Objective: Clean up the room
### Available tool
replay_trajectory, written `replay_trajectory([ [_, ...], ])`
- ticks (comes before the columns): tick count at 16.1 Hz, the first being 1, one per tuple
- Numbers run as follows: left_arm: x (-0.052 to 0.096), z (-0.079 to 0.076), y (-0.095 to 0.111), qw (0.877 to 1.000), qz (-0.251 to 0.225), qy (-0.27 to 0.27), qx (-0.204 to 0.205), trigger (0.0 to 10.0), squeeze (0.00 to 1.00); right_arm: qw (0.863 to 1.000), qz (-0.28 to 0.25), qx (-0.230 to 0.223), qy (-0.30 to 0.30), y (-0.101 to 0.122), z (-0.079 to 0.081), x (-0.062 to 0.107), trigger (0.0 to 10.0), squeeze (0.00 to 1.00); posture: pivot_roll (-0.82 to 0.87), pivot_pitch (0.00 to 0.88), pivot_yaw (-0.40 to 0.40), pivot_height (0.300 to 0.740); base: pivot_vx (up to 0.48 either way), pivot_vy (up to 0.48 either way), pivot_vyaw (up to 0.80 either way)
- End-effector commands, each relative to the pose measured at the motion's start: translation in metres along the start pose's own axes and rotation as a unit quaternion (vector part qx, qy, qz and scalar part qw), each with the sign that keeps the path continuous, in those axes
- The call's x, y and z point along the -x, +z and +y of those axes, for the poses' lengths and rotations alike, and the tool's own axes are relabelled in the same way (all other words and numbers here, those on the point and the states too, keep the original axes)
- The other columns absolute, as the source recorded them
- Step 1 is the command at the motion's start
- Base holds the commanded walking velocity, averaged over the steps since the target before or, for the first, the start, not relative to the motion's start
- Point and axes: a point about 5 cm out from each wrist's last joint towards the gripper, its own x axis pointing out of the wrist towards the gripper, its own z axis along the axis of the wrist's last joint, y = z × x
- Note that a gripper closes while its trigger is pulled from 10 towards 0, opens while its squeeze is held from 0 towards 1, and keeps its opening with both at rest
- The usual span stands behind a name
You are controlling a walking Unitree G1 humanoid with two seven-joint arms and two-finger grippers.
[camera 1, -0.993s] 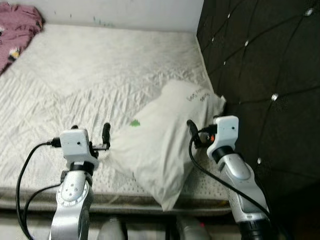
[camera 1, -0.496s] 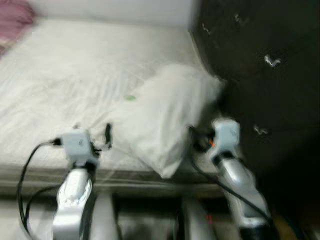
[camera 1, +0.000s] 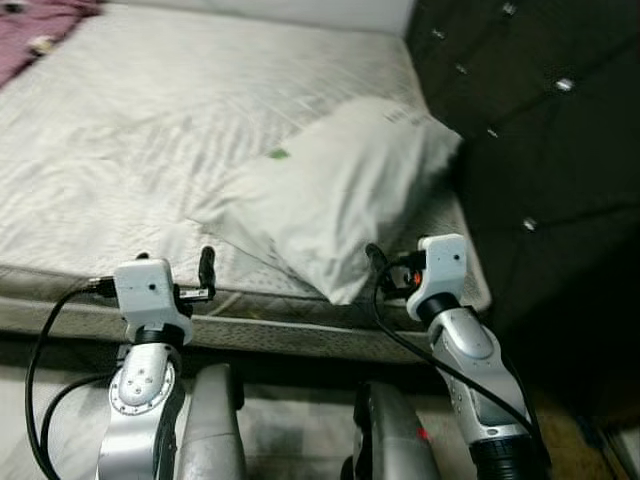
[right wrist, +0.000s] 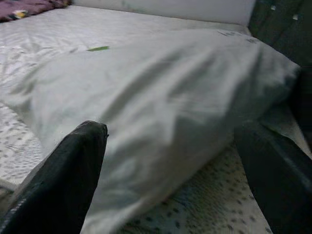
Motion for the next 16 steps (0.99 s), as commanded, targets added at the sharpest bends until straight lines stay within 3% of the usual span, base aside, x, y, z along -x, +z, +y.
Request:
replay_trajectory([
  [1, -0.0016, -0.0003, 0.0053, 1.000, -0.011, -0.004, 0.001, 10.0, 0.00, 1.000, 0.001, 0.003, 0.005, 0.0028, -0.0007, -0.0040, 10.0, 0.00, -0.03, 0.087, -0.066, 0.596, 0.000, 0.000, 0.00],
  [4, -0.0019, 0.0004, 0.0059, 1.000, -0.014, -0.004, -0.004, 10.0, 0.00, 1.000, -0.002, 0.000, 0.003, 0.0034, -0.0011, -0.0038, 10.0, 0.00, -0.03, 0.086, -0.063, 0.573, 0.274, 0.000, 0.00],
  [10, -0.0014, -0.0019, 0.0044, 1.000, -0.010, -0.015, 0.003, 10.0, 0.00, 1.000, -0.001, 0.003, -0.001, 0.0034, -0.0024, -0.0031, 10.0, 0.00, -0.04, 0.089, -0.060, 0.573, 0.214, 0.000, 0.00],
  [16, -0.0009, -0.0020, 0.0049, 1.000, -0.012, -0.018, 0.003, 10.0, 0.00, 1.000, 0.003, 0.003, 0.001, 0.0025, -0.0014, -0.0035, 10.0, 0.00, -0.04, 0.090, -0.060, 0.573, 0.426, 0.000, 0.00],
])
